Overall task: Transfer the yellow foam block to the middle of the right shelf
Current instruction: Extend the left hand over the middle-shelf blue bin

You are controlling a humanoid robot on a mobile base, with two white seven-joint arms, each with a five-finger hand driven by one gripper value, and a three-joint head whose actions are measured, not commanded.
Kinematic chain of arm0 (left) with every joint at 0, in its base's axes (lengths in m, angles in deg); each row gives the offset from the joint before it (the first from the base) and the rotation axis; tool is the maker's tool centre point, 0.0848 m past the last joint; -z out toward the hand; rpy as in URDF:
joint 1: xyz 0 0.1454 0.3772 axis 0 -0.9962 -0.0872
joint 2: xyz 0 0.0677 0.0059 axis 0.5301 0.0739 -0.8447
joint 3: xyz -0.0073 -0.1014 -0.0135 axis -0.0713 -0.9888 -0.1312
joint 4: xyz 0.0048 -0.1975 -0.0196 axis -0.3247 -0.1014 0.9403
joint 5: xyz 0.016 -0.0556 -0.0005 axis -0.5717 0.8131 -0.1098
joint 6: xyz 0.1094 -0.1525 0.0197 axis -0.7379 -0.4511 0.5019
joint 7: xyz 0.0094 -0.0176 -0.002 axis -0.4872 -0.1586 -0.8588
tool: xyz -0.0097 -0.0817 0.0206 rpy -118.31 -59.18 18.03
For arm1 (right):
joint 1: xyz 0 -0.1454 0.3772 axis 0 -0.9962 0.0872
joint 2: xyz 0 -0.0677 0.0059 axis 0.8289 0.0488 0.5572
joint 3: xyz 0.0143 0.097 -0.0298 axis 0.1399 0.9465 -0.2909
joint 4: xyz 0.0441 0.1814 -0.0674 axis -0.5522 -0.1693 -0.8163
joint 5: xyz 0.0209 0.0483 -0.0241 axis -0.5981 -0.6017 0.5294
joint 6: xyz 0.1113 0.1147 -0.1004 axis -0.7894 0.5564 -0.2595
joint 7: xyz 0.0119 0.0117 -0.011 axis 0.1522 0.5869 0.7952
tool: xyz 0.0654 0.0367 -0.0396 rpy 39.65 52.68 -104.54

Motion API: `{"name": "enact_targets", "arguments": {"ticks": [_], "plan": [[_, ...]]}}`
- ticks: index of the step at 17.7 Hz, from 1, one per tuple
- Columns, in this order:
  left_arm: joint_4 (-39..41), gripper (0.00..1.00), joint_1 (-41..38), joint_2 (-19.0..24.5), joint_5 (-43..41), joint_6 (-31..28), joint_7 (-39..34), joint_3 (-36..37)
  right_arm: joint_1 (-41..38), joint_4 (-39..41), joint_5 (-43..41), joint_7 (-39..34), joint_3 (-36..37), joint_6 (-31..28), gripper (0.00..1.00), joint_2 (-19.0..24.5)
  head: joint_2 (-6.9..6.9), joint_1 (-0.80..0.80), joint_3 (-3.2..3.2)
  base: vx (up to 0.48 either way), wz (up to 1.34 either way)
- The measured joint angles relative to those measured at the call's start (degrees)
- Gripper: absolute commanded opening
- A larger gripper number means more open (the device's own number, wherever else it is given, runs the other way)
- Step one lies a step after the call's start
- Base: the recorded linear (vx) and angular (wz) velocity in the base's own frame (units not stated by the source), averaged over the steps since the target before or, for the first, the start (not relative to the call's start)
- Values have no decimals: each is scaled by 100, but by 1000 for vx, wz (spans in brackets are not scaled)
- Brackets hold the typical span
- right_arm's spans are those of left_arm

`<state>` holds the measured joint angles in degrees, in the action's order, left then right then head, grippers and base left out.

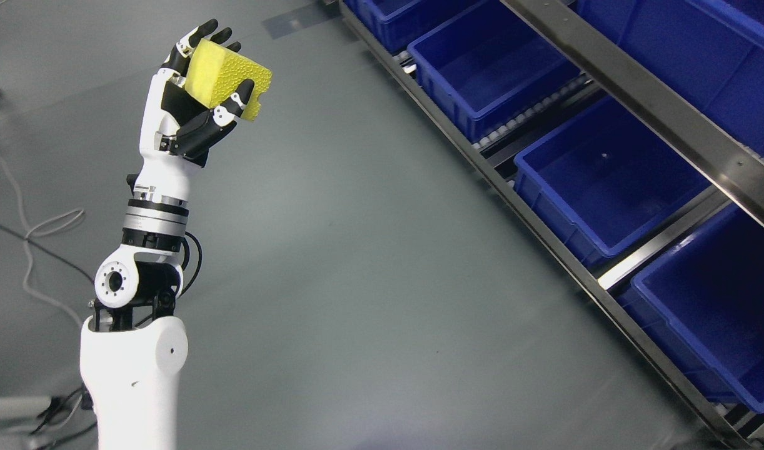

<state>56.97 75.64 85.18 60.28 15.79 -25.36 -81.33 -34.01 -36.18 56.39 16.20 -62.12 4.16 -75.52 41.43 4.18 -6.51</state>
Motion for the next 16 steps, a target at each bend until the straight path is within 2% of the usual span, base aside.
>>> {"name": "enact_targets", "arguments": {"ticks": [7,13,16], "plan": [[8,61,99,-1,0,-24,31,-54,-1,0,0,0,1,0,100,0,0,0,0,550,-495],[16,61,699,-1,0,104,57,-84,1,0,0,-7,1,0,100,0,0,0,0,494,-292],[16,61,1155,-1,0,-675,49,-91,1,0,0,-26,1,0,100,0,0,0,0,416,-284]]}}
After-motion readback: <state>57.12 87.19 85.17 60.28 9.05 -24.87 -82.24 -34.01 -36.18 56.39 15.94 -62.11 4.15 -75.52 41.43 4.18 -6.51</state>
